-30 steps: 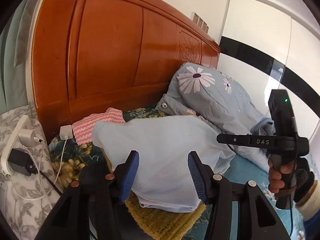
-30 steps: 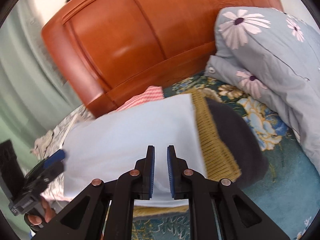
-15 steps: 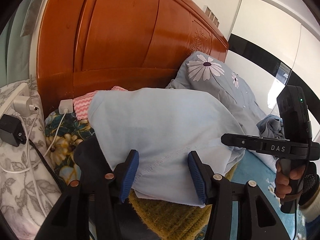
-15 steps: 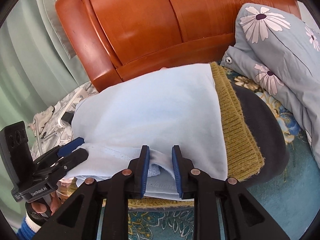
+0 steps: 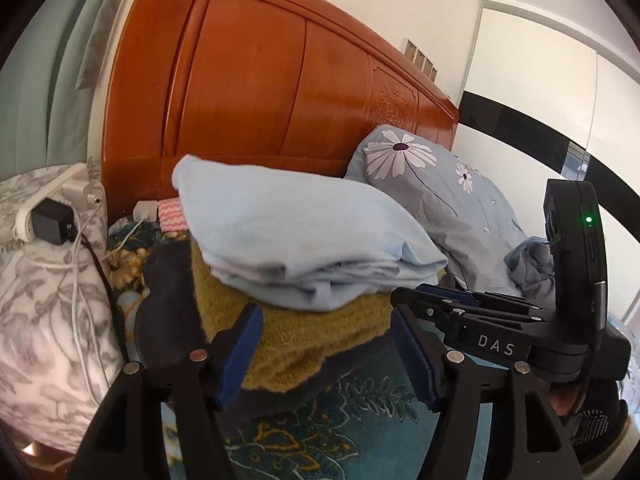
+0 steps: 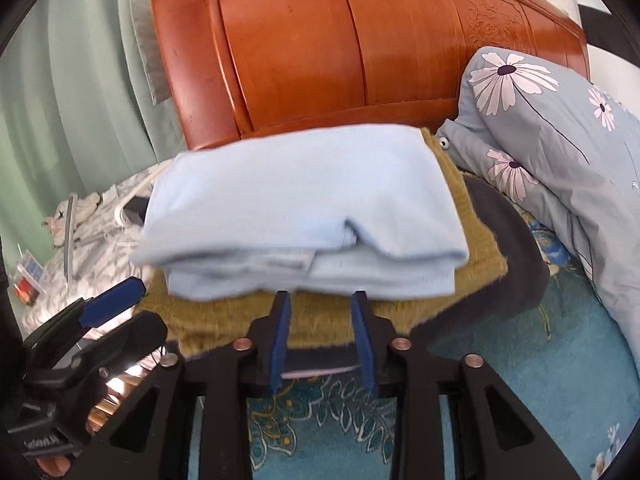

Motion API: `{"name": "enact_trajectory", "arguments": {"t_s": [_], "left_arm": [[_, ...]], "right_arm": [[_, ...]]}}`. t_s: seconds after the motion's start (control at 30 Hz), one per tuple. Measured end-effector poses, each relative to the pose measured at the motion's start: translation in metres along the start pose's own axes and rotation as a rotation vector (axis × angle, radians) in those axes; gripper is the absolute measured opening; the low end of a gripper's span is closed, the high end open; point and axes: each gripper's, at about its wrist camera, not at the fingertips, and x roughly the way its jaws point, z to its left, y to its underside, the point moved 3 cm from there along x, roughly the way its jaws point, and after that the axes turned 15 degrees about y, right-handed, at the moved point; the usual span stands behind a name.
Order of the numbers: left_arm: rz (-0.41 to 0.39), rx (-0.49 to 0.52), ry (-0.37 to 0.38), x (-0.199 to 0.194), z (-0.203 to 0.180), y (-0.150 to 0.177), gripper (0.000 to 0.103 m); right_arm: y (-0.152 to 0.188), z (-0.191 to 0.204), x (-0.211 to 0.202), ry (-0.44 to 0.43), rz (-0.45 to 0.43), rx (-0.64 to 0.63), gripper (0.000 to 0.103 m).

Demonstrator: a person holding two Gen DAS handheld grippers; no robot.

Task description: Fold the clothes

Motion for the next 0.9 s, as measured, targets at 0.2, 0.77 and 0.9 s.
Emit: {"name": "enact_trajectory", "arguments": {"t_s": [0.2, 0.77, 0.9], "left_arm": [[-0.033, -0.021, -0.090, -0.001, -0.003, 0.030, 0.087], [0.021, -0.044, -0.205, 0.030, 0.008, 0.085, 0.103], [0.006, -0.067, -0.237, 0.030, 0.012, 0.089, 0.103]], "right_arm": [[0.041, -0.013, 0.002, 0.024, -0.025, 0.120, 0.043], [0.085, -0.030, 0.013, 0.115, -0.096, 0.193, 0.055], [0.089, -0.028, 0.016, 0.114, -0.081, 0.190, 0.055]]}}
